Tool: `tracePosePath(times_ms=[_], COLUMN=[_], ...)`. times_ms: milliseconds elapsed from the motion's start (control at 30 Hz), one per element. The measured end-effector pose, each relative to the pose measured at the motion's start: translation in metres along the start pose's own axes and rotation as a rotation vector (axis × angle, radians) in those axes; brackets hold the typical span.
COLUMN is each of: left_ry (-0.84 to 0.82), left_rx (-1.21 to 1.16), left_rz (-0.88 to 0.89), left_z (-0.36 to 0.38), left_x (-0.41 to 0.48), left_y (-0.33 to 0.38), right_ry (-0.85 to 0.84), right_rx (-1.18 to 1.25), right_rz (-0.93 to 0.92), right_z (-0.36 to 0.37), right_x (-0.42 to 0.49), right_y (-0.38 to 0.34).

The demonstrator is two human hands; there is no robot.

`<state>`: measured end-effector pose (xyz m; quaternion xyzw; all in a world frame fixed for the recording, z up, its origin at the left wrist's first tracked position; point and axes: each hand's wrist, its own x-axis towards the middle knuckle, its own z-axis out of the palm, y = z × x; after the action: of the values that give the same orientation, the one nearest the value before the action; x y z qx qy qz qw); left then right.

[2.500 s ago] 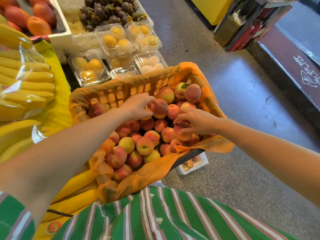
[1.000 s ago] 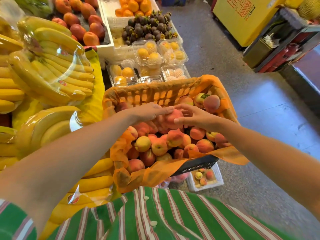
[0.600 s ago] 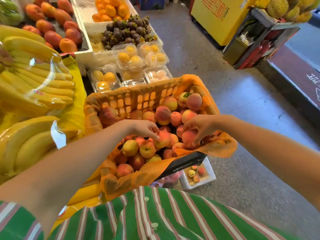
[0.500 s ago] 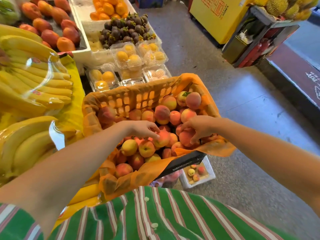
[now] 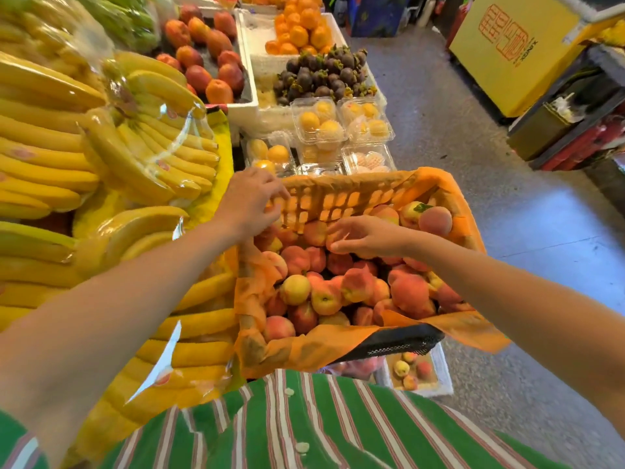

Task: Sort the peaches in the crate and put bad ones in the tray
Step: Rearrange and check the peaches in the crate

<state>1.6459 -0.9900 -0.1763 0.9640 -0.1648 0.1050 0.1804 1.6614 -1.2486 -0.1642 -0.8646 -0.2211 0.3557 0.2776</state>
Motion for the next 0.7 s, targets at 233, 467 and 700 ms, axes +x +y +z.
tracePosePath(times_ms=[233, 467, 700], left_ry=[-0.156, -0.090, -0.084], left_rx=[-0.018, -0.129, -0.149], left_rz=[-0.203, -0.241, -0.212], left_z=[0.014, 0.021, 0.017], left_x=[-0.040, -0.043, -0.045], left_y=[-0.026, -0.026, -0.032], right_ry=[0.026, 0.157, 0.294], right_rx=[0.443, 0.689, 0.459], right_rz=[0.139, 0.242, 0.182], right_z=[0.051, 0.082, 0.080], right_x=[0.084, 0.134, 0.130], right_y=[-0.023, -0.032, -0.027])
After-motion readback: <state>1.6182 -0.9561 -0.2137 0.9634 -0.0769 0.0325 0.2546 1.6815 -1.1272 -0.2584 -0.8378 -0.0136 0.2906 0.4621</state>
